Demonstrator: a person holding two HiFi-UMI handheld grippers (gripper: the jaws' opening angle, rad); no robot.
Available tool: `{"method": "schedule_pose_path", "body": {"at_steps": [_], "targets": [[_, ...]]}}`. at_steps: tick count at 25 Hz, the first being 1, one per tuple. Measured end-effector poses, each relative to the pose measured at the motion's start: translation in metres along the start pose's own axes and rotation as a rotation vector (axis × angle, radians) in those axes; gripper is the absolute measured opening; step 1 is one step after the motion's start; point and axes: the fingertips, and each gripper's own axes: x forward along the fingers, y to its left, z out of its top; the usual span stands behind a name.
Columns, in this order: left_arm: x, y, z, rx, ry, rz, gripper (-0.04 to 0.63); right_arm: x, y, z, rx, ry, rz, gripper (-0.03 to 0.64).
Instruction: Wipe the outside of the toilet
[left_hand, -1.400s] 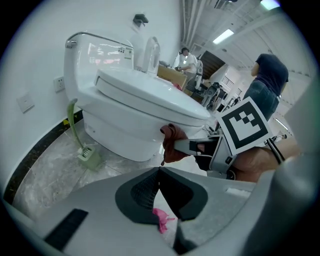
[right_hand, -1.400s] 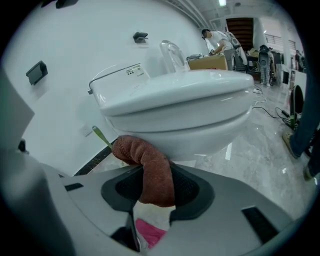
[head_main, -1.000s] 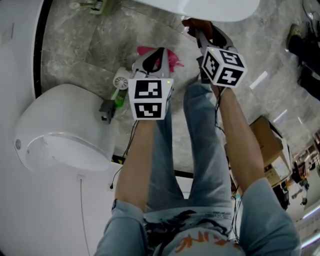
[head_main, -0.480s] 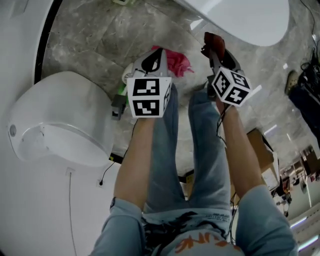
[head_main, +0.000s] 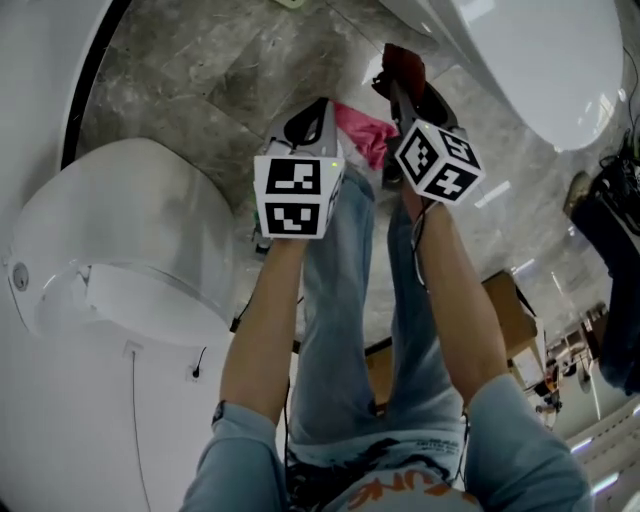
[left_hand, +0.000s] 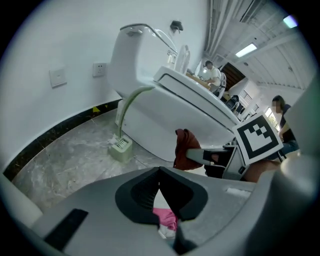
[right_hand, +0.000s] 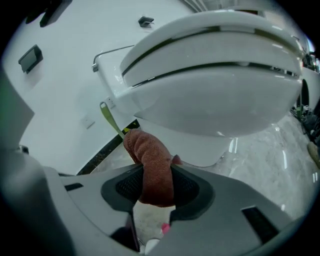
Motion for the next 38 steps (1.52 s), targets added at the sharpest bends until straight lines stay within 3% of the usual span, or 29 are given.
{"method": "schedule_pose_path", "body": {"at_steps": [6, 20, 30, 38], "targets": [[0.02, 0.048, 0.01, -0.05, -0.031, 0.02, -0.002, 0.05, 0.029, 0.022, 0.001, -0.091, 0.015, 0.148], [0.048, 0.059, 0.005, -0.059, -0.007, 0.007, -0.002, 0.113, 0.022, 0.057, 0.049, -0.183, -0.014, 0.147], [0.059, 0.028, 0.017, -0.03, -0.004, -0.038, -0.002, 0.1, -0.008, 0.057, 0.083, -0.165, -0.068, 0.148], [0.05, 0.003, 0.002, 0.012, 0.058, -0.046, -0.002, 0.068, -0.047, 0.04, 0.097, -0.125, -0.104, 0.15]]}}
